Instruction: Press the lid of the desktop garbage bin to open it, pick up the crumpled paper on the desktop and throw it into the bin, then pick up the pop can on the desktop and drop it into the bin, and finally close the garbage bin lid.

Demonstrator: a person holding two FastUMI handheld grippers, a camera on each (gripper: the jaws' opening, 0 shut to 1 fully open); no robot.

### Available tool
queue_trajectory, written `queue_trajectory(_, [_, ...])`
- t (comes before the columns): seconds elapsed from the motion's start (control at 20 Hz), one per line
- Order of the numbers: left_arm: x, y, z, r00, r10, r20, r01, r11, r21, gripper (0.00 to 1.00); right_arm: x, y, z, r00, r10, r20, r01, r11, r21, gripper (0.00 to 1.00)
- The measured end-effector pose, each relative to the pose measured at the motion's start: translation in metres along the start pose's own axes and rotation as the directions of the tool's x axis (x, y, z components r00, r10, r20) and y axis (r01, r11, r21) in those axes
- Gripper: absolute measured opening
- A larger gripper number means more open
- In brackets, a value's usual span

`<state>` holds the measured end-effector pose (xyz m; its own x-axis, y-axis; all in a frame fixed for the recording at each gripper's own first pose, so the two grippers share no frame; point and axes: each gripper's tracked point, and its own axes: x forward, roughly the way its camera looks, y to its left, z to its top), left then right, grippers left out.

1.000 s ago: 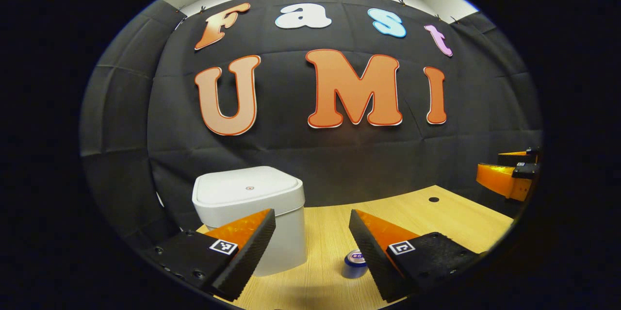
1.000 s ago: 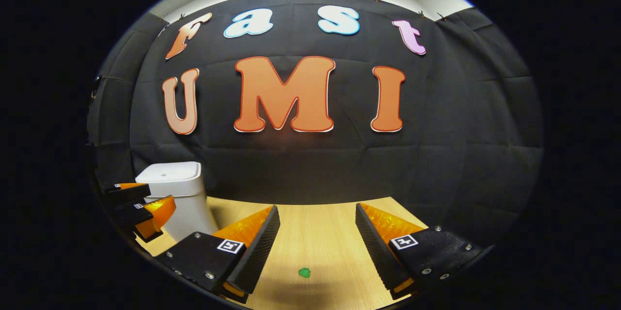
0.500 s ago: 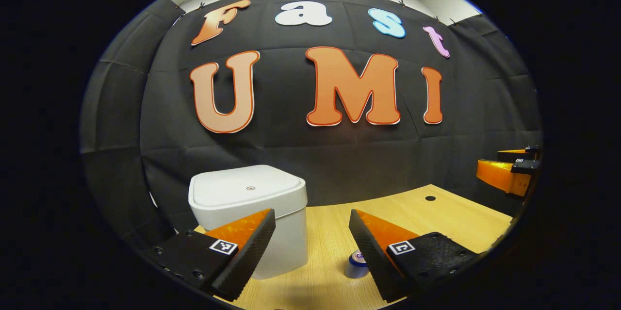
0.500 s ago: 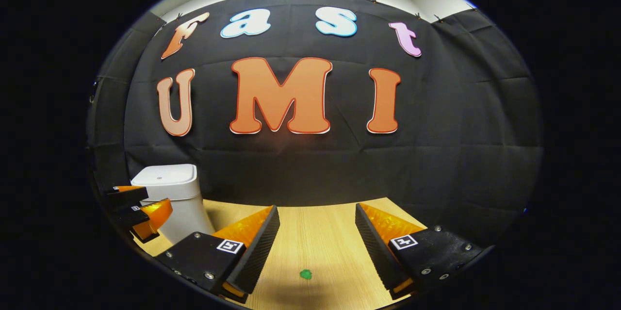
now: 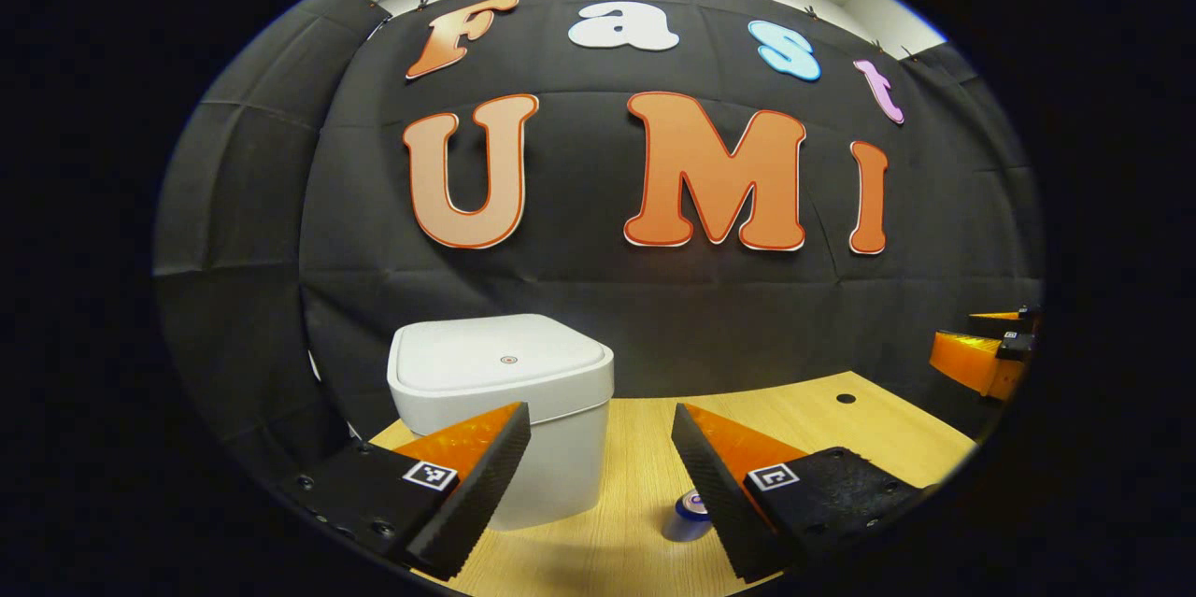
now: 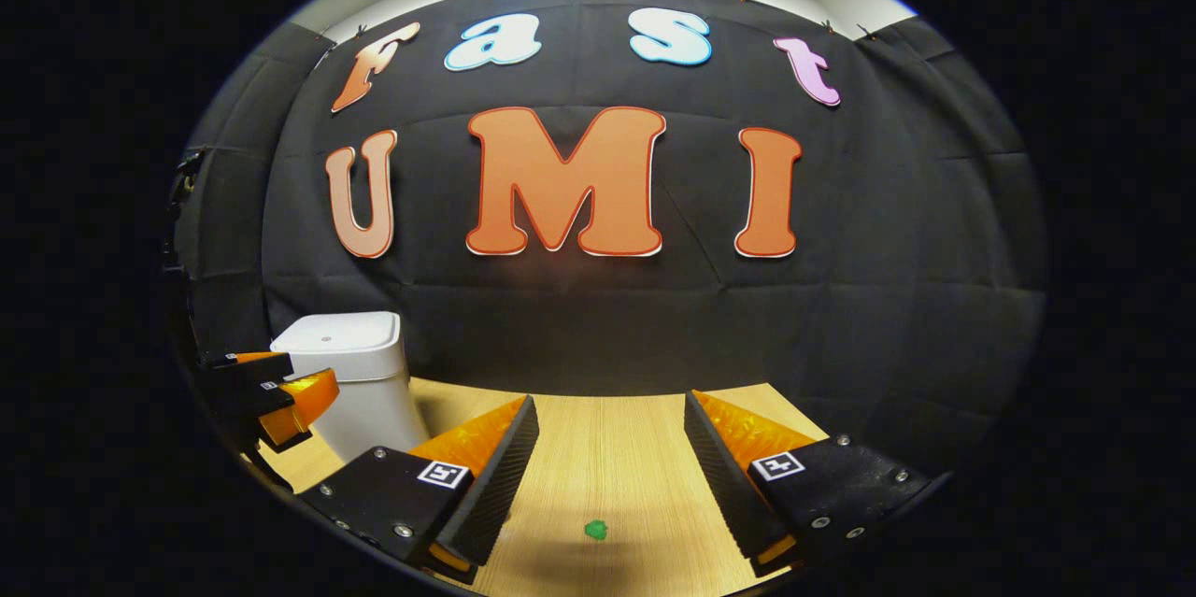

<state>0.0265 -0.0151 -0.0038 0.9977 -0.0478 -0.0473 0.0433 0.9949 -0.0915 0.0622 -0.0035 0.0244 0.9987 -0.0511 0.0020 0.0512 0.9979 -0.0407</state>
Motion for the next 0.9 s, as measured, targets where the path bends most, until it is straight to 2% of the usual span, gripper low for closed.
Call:
queue_trajectory(0.3, [0.002,0.002,0.007,0.999,0.023,0.023,-0.023,1.0,0.0,0.97,-0.001,-0.006,0.006,1.0,0.024,0.01,-0.024,1.0,-0.006,0.94])
queue_trajectory(0.9, [0.004,-0.001,0.02,0.998,0.016,0.055,-0.015,1.0,-0.011,0.95,-0.003,-0.009,0.013,0.998,0.051,0.021,-0.051,0.999,-0.004,0.94])
